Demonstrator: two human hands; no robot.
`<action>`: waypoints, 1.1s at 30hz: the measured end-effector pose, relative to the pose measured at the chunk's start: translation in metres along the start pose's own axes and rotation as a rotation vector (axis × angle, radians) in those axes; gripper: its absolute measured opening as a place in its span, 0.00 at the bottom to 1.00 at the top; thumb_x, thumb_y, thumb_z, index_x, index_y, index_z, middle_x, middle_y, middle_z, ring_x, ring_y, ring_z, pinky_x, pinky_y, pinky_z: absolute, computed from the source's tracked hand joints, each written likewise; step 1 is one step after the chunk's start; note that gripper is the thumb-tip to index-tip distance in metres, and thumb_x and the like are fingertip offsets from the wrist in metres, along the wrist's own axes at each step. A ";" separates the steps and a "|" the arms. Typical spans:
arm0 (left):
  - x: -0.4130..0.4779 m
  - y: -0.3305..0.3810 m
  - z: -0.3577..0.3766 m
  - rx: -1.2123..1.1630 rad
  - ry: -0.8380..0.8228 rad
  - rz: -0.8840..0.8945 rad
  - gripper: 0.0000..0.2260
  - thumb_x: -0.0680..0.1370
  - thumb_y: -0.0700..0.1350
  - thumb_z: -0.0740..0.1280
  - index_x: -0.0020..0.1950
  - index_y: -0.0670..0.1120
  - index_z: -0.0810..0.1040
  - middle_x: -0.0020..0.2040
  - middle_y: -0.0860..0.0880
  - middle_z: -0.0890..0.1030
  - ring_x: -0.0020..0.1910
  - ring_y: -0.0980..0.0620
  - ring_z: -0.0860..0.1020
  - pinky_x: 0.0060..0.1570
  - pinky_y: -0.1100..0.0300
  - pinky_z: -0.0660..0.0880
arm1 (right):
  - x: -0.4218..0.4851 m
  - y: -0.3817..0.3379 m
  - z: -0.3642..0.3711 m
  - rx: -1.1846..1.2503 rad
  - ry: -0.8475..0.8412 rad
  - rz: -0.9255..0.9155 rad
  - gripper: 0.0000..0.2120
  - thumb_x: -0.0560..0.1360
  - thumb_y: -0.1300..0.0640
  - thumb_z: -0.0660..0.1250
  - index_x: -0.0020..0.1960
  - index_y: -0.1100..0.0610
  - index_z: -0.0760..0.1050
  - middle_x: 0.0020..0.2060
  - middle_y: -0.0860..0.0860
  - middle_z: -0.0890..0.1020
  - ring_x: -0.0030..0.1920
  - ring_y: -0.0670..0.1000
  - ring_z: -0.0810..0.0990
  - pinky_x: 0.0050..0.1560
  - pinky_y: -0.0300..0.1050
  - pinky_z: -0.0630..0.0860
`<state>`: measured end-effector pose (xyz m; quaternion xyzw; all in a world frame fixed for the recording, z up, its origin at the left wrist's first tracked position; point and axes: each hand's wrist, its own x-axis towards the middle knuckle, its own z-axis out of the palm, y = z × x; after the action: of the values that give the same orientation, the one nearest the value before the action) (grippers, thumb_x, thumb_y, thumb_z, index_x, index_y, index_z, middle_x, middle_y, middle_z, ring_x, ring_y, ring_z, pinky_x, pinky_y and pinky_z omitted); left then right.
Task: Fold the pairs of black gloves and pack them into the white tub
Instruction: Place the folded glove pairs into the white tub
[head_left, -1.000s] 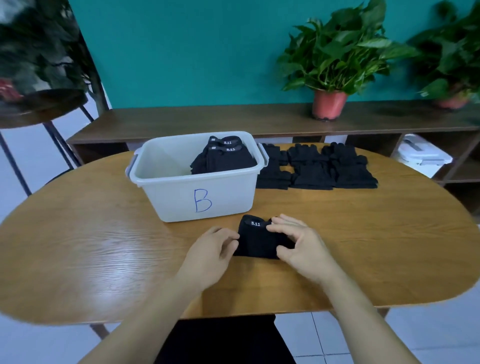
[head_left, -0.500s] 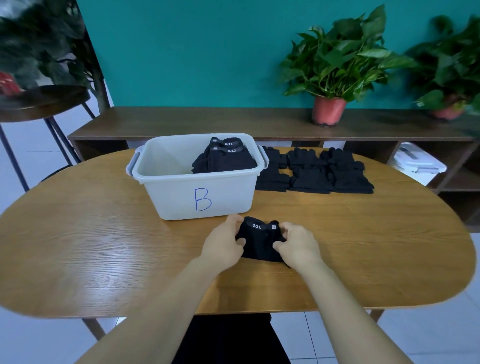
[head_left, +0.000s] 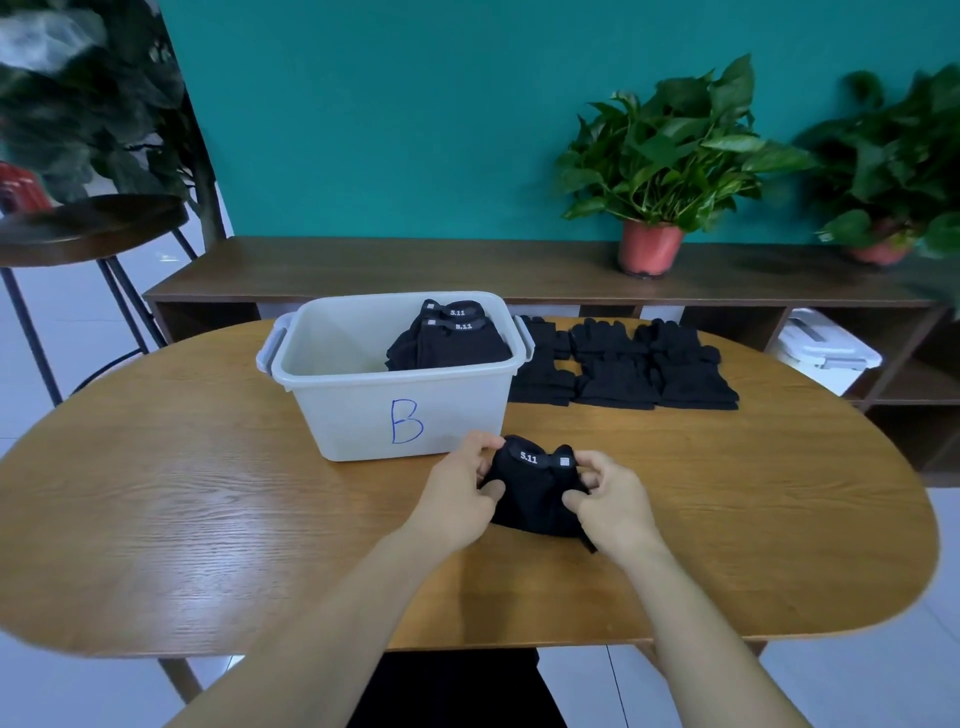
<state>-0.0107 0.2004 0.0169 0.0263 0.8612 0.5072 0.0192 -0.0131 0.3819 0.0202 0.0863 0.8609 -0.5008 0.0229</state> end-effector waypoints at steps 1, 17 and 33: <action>0.001 0.006 0.000 -0.014 0.002 0.029 0.19 0.78 0.35 0.64 0.62 0.56 0.71 0.48 0.50 0.80 0.51 0.51 0.79 0.58 0.56 0.77 | -0.001 -0.005 -0.008 0.015 0.012 -0.008 0.23 0.75 0.68 0.67 0.66 0.49 0.74 0.52 0.50 0.82 0.53 0.52 0.82 0.56 0.53 0.79; 0.087 0.110 -0.134 -0.192 0.314 0.193 0.16 0.80 0.34 0.65 0.59 0.55 0.72 0.47 0.48 0.81 0.49 0.46 0.82 0.51 0.52 0.81 | 0.101 -0.193 -0.023 0.225 -0.039 -0.300 0.22 0.74 0.71 0.67 0.64 0.54 0.75 0.48 0.53 0.83 0.48 0.54 0.84 0.50 0.50 0.81; 0.165 0.037 -0.147 -0.193 0.276 -0.126 0.14 0.80 0.42 0.68 0.62 0.54 0.69 0.46 0.49 0.80 0.46 0.42 0.81 0.48 0.52 0.79 | 0.189 -0.172 0.048 -0.099 0.011 -0.424 0.19 0.76 0.63 0.69 0.65 0.52 0.74 0.52 0.46 0.77 0.55 0.47 0.76 0.58 0.43 0.74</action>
<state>-0.1836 0.1010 0.1190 -0.0995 0.8030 0.5840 -0.0652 -0.2309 0.2812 0.1198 -0.0952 0.8834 -0.4511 -0.0835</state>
